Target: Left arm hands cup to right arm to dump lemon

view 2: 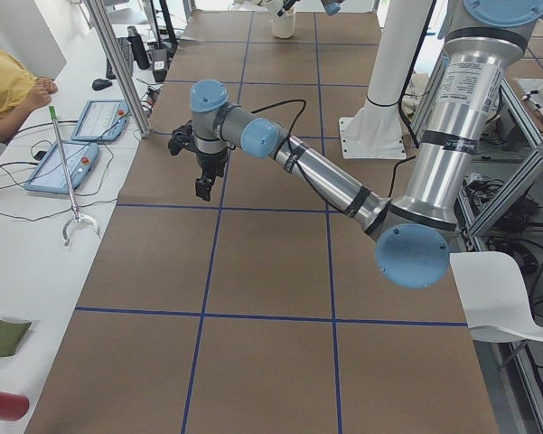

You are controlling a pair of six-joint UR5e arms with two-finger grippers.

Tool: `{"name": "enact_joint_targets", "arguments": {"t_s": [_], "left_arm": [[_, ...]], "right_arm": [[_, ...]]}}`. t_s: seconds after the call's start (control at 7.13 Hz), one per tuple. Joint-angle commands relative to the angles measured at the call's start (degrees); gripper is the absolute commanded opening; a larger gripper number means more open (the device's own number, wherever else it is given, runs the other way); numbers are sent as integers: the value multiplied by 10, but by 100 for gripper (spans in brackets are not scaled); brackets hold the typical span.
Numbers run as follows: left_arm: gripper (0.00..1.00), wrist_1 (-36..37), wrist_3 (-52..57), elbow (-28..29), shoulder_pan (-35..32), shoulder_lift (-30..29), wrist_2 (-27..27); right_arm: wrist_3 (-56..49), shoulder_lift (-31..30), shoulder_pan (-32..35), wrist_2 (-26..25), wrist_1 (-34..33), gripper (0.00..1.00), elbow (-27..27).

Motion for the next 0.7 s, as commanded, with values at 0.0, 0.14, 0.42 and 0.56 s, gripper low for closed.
{"name": "enact_joint_targets", "arguments": {"t_s": [0.0, 0.14, 0.42, 0.56], "left_arm": [[100, 0, -1, 0, 0, -2, 0], [100, 0, -1, -2, 0, -2, 0], [100, 0, -1, -2, 0, -3, 0], [100, 0, -1, -4, 0, -3, 0]], "right_arm": [[145, 4, 85, 73, 144, 0, -107], [223, 12, 88, 70, 216, 0, -150], [373, 33, 88, 42, 278, 0, -185], [455, 41, 88, 28, 314, 0, -202]]}}
